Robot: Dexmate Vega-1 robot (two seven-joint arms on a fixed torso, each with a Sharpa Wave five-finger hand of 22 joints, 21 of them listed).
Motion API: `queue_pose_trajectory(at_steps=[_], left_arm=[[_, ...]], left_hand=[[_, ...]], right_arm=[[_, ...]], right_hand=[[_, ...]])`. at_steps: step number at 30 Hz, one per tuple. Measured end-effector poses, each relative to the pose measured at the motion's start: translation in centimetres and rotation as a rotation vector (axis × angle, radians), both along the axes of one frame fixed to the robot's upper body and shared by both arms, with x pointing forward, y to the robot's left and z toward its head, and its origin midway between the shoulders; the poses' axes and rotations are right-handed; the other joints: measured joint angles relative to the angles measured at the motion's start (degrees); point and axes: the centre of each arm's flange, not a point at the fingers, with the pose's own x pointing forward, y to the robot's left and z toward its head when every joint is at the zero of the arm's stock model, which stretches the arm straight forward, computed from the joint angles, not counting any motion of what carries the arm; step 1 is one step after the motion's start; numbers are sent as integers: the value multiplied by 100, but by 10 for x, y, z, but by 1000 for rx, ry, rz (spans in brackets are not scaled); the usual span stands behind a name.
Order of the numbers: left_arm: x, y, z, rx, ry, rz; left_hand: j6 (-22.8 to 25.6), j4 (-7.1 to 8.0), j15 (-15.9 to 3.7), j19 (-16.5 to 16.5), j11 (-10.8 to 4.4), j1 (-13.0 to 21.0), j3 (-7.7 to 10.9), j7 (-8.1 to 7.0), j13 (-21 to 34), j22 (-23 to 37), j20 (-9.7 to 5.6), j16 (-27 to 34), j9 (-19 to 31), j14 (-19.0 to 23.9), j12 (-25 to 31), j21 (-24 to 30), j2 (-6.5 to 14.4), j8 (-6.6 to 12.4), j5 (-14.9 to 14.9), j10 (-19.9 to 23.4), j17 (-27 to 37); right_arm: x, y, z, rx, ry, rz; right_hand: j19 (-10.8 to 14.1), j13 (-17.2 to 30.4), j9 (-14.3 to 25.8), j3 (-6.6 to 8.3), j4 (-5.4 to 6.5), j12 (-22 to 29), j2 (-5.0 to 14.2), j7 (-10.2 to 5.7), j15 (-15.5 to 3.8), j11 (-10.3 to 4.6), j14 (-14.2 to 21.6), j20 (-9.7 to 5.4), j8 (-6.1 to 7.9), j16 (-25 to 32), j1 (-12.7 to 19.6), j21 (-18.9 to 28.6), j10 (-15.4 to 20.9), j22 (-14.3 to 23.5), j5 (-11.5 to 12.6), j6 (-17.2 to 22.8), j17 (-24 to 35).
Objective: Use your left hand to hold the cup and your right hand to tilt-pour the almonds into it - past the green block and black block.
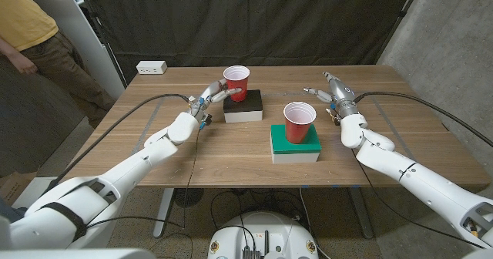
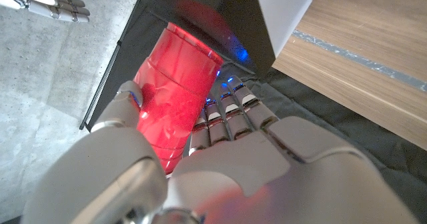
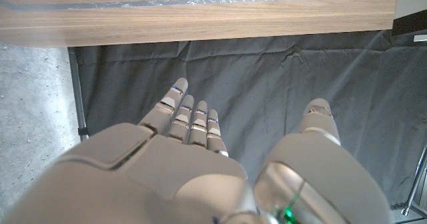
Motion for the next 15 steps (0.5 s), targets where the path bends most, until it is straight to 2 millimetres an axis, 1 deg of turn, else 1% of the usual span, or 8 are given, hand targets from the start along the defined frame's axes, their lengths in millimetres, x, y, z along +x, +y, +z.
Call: queue_pose_trajectory(at_steps=[3, 4, 6, 9, 12, 15], left_arm=[[-2, 2, 1, -17, 8, -9], [-3, 2, 2, -24, 11, -14], [-4, 3, 3, -32, 17, -21], [-6, 5, 5, -48, 28, -30], [-8, 8, 7, -63, 37, -41], [-10, 10, 9, -76, 47, -50]], left_hand=[[28, -6, 1, 7, 18, 0, -6, 28, 0, 0, 7, 0, 0, 50, 0, 0, 0, 0, 0, 23, 0], [28, -5, 7, 7, 18, 0, -6, 28, 0, 0, 7, 0, 0, 55, 0, 0, 0, 0, 0, 24, 0], [28, -16, 7, 7, 17, 0, -16, 28, 0, 0, 7, 0, -1, 55, 0, 0, 0, 0, 0, 24, 0], [51, -28, 7, 7, 18, 0, -29, 4, 0, 0, 7, 0, -1, 55, 0, 0, 0, 0, 0, 25, -6], [54, -28, 7, 7, 42, 0, -29, 3, 0, 0, 7, 0, -1, 54, 0, 0, -1, 0, 0, 61, -28], [83, -28, 7, 7, 43, 20, -29, 32, 0, 0, 7, 0, -2, 54, 0, 0, -20, 0, 0, 63, -28]], right_arm=[[-1, 0, 2, 0, -4, 3], [-1, -1, 3, 1, -4, 5], [-2, -1, 3, 1, -5, 6], [-3, -2, 2, 1, -4, 9], [-5, -3, 2, 2, -2, 13], [-7, -4, 1, 0, -1, 18]], right_hand=[[26, 0, 0, 0, 0, 0, 0, 8, 0, 0, 0, 26, 0, 0, 0, 0, 0, 0, 0, 8, 0], [31, 0, 0, 0, 0, 0, 0, -10, -13, 0, 13, 31, 0, 0, 0, 0, 0, 0, 0, 27, 0], [31, 0, 0, 0, 0, 0, 0, -10, -32, -24, 32, 31, 0, 0, 0, 0, 27, 0, 0, 26, 0], [31, 0, 0, 0, 0, 0, 0, -10, -32, 0, 32, 31, 0, 22, 0, 21, 62, 0, 0, 26, 0], [31, 0, 0, 0, 0, 0, 0, 12, -32, 0, 32, 31, 44, 22, 0, 21, 62, 0, 0, 48, 0], [53, 0, 0, 0, 0, 0, 0, -15, -44, -30, 44, 9, 44, 22, 0, 21, 92, 0, 0, 82, 0]])
